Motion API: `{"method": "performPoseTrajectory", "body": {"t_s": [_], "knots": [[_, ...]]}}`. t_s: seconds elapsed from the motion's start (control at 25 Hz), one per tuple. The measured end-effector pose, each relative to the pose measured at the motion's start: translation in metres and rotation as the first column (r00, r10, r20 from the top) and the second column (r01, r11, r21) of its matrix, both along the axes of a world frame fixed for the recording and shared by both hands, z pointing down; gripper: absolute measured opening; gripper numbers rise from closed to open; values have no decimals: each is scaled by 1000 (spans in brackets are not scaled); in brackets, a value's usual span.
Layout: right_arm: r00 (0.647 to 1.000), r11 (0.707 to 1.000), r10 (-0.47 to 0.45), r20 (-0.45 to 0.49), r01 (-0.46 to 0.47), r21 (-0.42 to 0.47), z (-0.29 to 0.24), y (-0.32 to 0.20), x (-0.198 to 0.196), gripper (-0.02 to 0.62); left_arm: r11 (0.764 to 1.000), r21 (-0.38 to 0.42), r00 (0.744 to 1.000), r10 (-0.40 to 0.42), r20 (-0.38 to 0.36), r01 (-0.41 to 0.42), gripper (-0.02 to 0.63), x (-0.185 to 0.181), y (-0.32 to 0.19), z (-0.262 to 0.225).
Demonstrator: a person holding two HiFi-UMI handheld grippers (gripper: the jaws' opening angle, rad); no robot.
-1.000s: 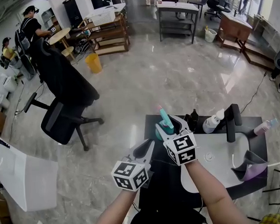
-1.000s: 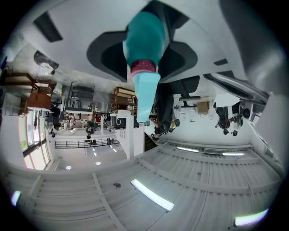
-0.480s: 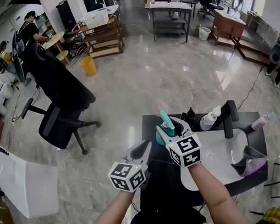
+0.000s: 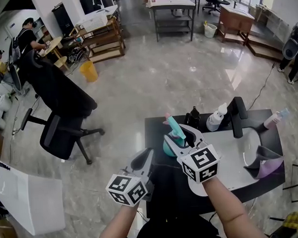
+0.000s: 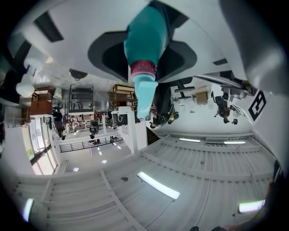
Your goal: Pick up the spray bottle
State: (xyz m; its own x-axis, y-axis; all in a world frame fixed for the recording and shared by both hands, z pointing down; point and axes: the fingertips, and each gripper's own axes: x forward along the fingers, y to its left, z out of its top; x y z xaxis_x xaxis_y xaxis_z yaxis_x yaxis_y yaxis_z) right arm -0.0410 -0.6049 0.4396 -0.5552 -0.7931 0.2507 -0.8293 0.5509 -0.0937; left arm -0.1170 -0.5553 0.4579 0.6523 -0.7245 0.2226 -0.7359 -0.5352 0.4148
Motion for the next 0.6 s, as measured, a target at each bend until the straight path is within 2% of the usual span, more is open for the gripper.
{"method": "performPoseTrajectory", "body": {"t_s": [0.6], "knots": [[999,1000,10,30,-11,15,-19,91,63,192,999,25,1000,22,-21,-22,9,56,68,-22]]}}
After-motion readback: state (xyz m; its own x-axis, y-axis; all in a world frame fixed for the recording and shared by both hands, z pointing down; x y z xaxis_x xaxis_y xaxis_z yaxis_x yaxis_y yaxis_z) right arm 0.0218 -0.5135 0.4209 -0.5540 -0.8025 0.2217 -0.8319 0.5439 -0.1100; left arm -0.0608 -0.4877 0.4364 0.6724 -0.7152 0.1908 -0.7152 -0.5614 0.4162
